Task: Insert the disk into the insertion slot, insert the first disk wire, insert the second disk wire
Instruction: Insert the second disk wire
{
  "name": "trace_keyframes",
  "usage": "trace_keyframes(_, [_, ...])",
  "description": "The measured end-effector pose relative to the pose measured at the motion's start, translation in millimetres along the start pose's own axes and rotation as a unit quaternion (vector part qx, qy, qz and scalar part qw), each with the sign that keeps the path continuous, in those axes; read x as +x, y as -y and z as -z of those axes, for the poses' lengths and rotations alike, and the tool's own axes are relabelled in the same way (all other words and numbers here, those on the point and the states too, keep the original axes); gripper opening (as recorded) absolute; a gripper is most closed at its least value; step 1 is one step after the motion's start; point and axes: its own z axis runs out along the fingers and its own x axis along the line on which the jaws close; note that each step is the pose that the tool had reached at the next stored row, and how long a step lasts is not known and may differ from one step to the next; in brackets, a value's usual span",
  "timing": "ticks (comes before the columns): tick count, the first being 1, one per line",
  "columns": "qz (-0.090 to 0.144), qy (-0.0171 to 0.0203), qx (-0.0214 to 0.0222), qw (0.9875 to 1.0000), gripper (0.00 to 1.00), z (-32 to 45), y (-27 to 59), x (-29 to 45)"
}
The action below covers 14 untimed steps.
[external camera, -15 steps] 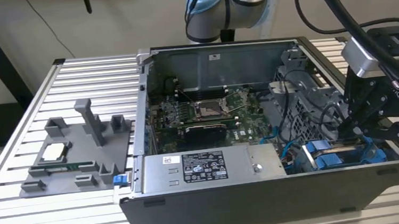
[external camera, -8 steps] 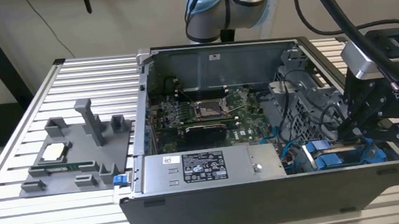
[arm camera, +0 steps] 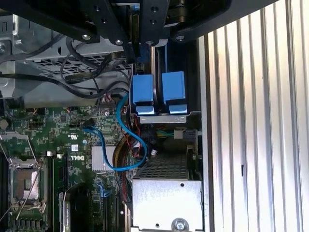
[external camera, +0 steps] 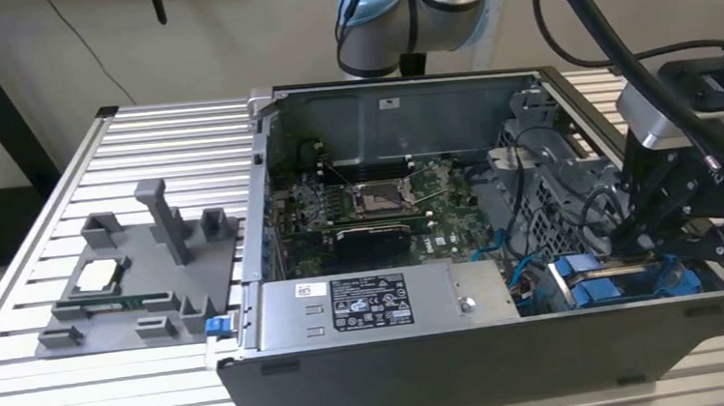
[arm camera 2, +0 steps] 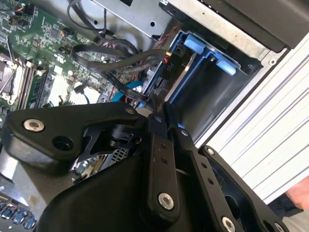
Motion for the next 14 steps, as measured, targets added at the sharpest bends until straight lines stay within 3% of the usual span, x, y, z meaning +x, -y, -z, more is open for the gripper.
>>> trace_keyframes(5, [0.001, 0.0016, 0.0024, 1.0000, 0.16, -2.3, 0.1, 0.4])
trace_keyframes(14, [0.010, 0.0061, 0.0173, 0.9998, 0.16, -7.4, 0.7, -1.4])
